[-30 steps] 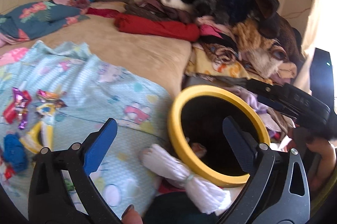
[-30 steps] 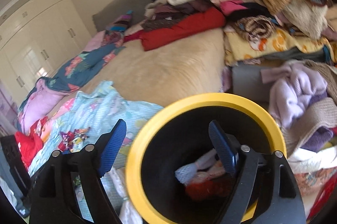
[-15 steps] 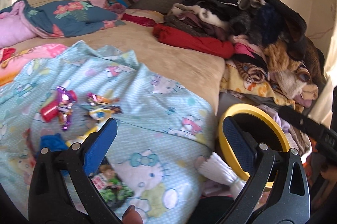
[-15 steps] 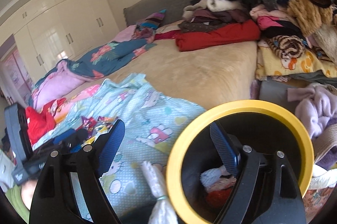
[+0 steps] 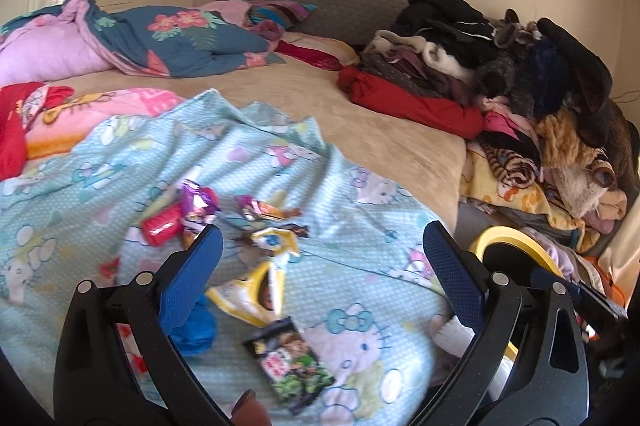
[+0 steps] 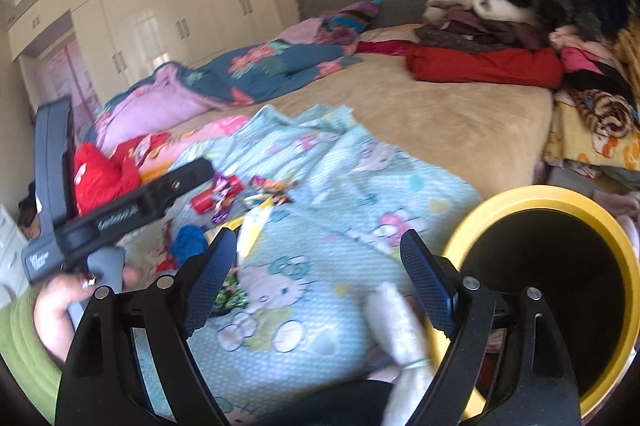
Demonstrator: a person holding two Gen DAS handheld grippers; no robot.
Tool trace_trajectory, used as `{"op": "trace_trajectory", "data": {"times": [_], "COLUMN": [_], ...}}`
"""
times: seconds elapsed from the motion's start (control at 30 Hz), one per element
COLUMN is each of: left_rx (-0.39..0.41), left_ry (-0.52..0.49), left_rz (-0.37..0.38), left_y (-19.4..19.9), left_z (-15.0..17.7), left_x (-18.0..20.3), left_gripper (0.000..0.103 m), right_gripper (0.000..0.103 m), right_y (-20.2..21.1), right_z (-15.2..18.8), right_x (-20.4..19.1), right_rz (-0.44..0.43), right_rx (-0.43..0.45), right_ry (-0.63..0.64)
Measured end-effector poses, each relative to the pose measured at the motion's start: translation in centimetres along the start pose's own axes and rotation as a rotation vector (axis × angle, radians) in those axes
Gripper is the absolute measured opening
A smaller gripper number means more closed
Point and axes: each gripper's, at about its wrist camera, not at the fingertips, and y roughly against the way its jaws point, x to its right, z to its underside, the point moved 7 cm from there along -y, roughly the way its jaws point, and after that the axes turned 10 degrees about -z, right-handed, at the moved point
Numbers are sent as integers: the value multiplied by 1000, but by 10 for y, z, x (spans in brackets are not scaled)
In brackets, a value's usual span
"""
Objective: Collect trash
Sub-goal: 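Move both tools back over the remaining wrappers on the blanket, then grasp the green-pea snack packet with the right tool while the left grasps red candy wrapper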
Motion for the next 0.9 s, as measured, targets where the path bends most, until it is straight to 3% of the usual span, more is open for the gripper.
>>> {"op": "trace_trajectory", "data": {"times": [0.6, 0.9], "left_rx": [-27, -97], "left_ry": [127, 226], "left_rz": [-114, -146], "left_y": [-8, -20], "left_z": [3, 18], "left_x": [-90, -139], "left_gripper": [92, 92], "right_gripper": [84, 84], "right_y": [-74, -109], "right_z": [35, 52], "right_x": [-72, -85], "right_rz": [-93, -98], "right_rx": [-193, -275], "right_ry": [123, 134]}}
